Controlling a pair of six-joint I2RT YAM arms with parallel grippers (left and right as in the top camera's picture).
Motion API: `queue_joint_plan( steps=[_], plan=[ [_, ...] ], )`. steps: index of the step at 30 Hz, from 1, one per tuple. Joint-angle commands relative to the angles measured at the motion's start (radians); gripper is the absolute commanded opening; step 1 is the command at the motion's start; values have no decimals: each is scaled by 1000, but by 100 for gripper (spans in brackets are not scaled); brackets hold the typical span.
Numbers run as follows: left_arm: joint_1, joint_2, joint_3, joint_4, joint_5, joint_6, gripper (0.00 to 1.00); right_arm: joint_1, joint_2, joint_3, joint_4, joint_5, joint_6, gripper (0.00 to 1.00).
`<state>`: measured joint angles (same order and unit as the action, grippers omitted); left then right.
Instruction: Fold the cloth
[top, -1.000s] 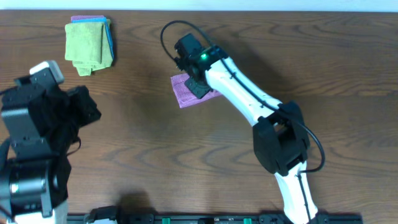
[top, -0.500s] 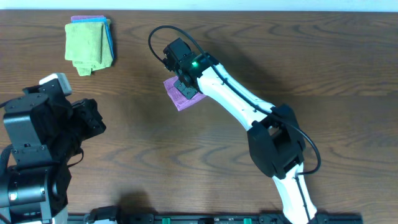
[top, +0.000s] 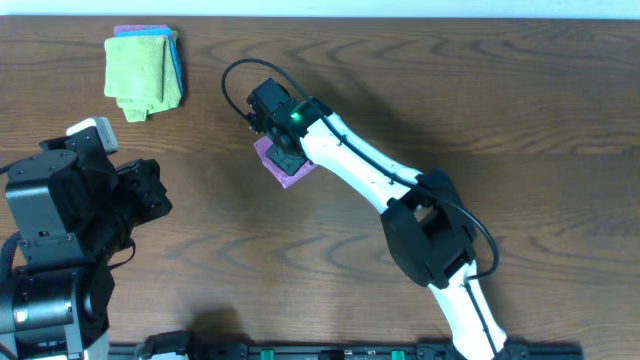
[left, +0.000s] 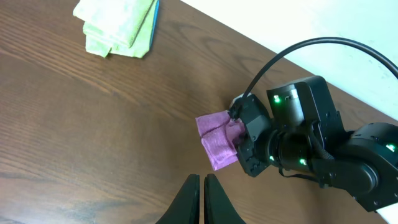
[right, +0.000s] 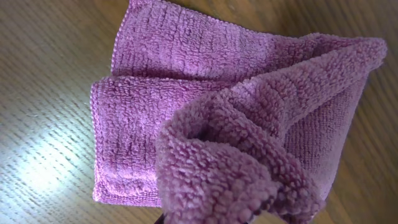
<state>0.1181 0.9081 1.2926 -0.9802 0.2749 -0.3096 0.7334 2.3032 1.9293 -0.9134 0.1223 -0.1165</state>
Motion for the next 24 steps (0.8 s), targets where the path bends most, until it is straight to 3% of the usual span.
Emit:
queue_joint_plan(
  steps=[1, 2, 4, 7, 16, 22, 24],
  plan=[
    [6, -2, 6, 2, 7, 18, 6, 5, 26, -3, 3, -34, 11, 4],
    [6, -2, 6, 2, 7, 18, 6, 5, 26, -3, 2, -53, 11, 14],
    [6, -2, 6, 2, 7, 19, 6, 7, 26, -3, -2, -137, 11, 45],
    [6, -2, 6, 5, 6, 19, 6, 17, 26, -3, -20, -255, 16, 57],
    [6, -1, 6, 12, 6, 19, 7, 53, 25, -2, -66, -308, 15, 56],
    [6, -1, 5, 12, 6, 43, 8, 49, 25, 16, -53, -296, 15, 58],
    [6, -1, 5, 12, 6, 65, 12, 43, 24, 58, -76, -254, 15, 63]
  ],
)
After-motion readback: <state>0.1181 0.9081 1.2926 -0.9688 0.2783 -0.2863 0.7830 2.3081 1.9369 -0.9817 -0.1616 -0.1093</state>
